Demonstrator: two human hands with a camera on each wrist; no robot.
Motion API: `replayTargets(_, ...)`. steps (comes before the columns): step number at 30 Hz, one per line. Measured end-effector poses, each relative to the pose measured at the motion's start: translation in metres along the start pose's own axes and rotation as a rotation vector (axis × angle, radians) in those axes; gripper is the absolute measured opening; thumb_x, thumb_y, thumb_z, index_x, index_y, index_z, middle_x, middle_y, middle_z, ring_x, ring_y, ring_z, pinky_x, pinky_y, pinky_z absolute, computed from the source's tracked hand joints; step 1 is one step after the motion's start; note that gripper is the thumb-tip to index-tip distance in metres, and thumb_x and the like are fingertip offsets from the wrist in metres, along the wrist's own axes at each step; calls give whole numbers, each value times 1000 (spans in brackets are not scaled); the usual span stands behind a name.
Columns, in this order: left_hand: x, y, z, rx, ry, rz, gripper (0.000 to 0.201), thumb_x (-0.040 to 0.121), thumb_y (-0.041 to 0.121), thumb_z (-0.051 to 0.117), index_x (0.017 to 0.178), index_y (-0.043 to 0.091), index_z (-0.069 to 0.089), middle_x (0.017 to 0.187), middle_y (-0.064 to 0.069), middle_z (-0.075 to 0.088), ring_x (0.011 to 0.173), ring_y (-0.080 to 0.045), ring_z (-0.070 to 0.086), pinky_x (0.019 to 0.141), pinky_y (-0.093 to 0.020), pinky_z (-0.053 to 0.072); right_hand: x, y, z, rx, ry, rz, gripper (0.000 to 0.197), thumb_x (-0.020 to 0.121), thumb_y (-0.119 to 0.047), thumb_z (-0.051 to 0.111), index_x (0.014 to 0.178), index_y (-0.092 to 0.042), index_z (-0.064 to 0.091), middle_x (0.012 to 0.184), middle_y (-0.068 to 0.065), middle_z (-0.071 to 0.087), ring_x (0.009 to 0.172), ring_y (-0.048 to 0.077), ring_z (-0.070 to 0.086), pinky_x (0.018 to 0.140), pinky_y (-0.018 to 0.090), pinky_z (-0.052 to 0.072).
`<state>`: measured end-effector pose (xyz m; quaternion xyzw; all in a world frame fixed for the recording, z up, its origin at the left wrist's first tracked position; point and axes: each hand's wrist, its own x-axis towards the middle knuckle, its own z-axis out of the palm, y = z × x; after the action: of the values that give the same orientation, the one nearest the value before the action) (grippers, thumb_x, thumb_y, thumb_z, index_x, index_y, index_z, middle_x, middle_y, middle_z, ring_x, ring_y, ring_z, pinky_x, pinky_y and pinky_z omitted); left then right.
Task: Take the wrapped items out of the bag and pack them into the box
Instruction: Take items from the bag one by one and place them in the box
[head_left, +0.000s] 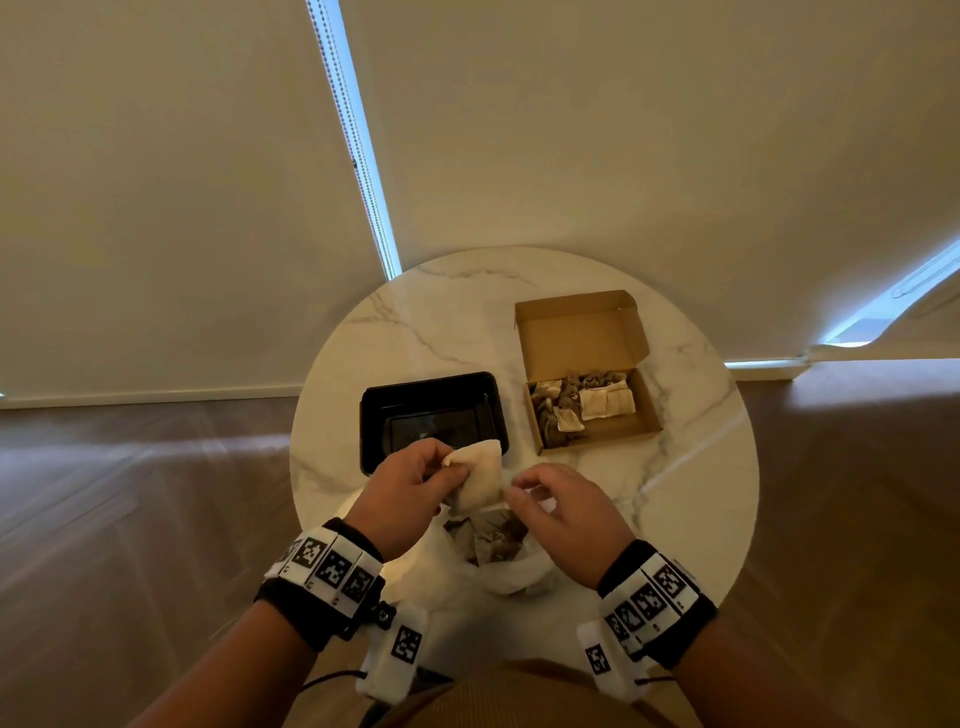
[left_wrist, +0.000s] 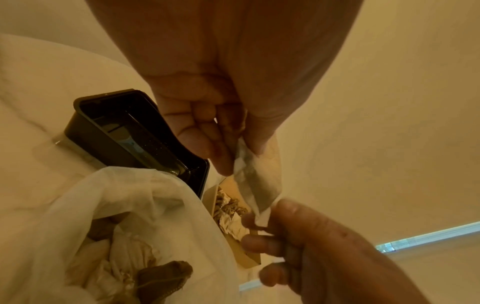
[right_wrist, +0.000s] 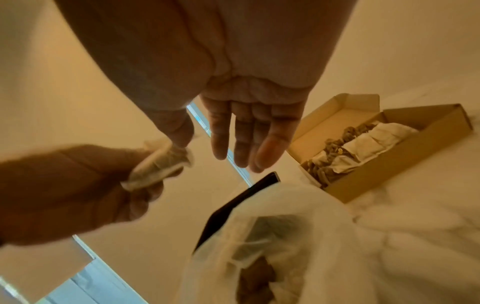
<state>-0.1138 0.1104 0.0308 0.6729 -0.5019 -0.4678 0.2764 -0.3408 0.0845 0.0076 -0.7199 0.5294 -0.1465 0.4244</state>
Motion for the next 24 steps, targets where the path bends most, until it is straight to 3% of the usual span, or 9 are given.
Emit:
replayTargets(2,1,0,6,-8,-38,14,9,101,26,63,97,24,70,88,-2,73,80,-15,69,70,-29,57,-1,-9,-7,170,-22,26,26,95,-43,66,119,-33,65,105,-14,68,87,1,66,74,18,55)
replayTargets(5,5,1,17,17,-149,61,12,101,25,62,98,28,73,87,1,74,77,-12,69,72,-30,59,-2,-8,-12,344,-98,42,47,87,-30,79,130,-32,59,109,-8,68,81,5,70,74,24,59)
replayTargets(8,10,3,28,56,-217,92,16,102,24,60,102,32,73,90,9,73,82,-7,68,79,-33,59,-6,3,-13,326,-145,63,57,84,-22,82,135,-27,56,107,-10,67,83,-6,66,74,19,56)
replayTargets(12,12,4,40,23,-244,70,15,103,24,59,103,29,72,93,8,74,86,-9,69,84,-39,60,-6,24,-14,285,-143,77,36,82,-27,82,116,-27,68,98,-4,74,81,2,66,76,27,57)
replayTargets(15,10,3,47,-9,-210,41,8,99,28,64,105,29,70,96,5,75,86,-12,72,82,-40,62,-4,36,-19,228,-144,88,27,83,-33,80,107,-26,73,93,-3,75,80,8,68,78,36,59)
replayTargets(18,11,-1,54,14,-180,5,14,93,24,73,105,31,69,95,4,74,83,-8,71,79,-34,63,2,44,-24,220,-152,88,26,81,-36,81,103,-26,73,91,-5,74,71,3,63,68,29,56)
replayTargets(20,12,-3,61,13,-162,-31,20,90,19,76,105,29,69,93,3,74,82,-8,71,78,-33,62,7,49,-26,218,-182,90,22,81,-27,81,102,-25,73,88,-5,73,69,0,61,67,25,54)
replayTargets(24,11,-1,71,-123,-134,-103,18,92,9,73,108,16,67,91,-8,75,79,-16,73,64,-23,61,25,55,-42,157,-245,90,11,88,-15,75,98,-20,74,81,1,73,67,9,68,65,27,57)
